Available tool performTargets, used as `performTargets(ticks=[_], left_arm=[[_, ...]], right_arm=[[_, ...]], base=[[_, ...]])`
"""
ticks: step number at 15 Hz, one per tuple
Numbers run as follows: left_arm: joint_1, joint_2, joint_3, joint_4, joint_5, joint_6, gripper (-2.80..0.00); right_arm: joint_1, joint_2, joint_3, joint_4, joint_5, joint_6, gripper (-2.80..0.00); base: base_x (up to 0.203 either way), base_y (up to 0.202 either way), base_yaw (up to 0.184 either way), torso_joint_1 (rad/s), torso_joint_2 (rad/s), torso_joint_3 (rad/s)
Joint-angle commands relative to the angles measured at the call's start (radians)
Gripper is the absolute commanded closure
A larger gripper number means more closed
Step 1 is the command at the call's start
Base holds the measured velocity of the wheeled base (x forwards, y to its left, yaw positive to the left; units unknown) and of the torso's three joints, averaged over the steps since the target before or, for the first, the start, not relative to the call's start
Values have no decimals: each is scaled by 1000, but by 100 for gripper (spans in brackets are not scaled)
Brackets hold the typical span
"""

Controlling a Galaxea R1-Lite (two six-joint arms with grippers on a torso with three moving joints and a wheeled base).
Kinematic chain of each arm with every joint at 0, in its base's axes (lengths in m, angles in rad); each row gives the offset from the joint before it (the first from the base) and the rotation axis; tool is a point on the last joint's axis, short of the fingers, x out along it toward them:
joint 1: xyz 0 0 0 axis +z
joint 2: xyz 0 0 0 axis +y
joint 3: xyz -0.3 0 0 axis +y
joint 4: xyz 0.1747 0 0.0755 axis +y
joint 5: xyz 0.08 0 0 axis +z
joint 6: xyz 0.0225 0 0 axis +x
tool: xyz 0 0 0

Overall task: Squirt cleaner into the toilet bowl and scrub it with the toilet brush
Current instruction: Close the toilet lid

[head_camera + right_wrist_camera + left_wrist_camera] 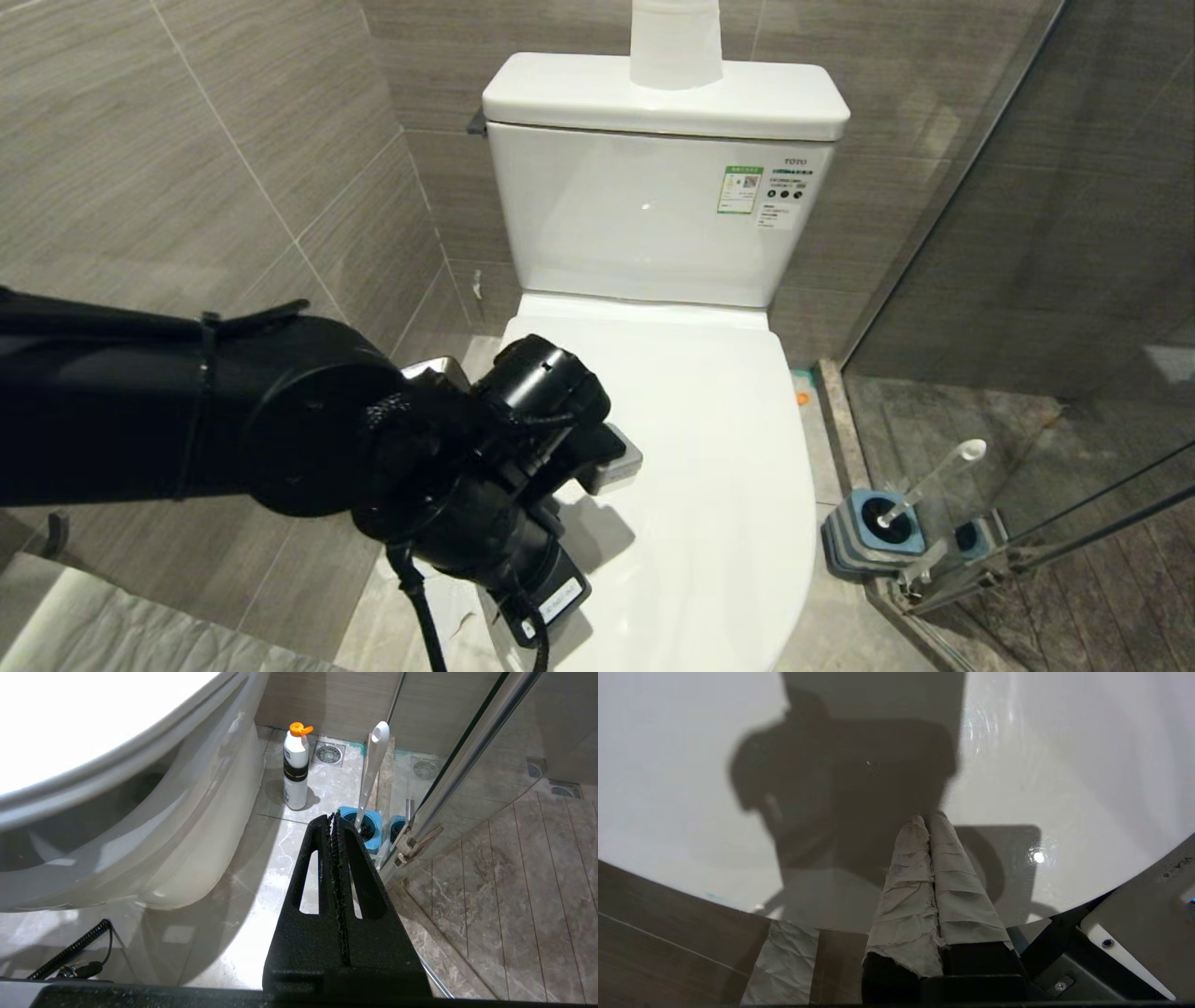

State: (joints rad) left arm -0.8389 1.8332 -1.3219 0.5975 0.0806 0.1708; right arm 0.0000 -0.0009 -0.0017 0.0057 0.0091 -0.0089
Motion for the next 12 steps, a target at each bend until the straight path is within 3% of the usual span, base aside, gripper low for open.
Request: performTargets(ticks=[1,8,12], left_arm=[[-7,84,0,-18,3,1,0],[-53,235,1,-176,62,1,0],[-74,242,5,-185,66,-23,0]], right_arm=[[0,1,0,0,0,0,0],[0,1,0,0,1,0,0],[0,1,0,0,1,0,0]], base=[[0,0,0,0,0,0],[0,0,0,0,0,0],[0,0,0,0,0,0]])
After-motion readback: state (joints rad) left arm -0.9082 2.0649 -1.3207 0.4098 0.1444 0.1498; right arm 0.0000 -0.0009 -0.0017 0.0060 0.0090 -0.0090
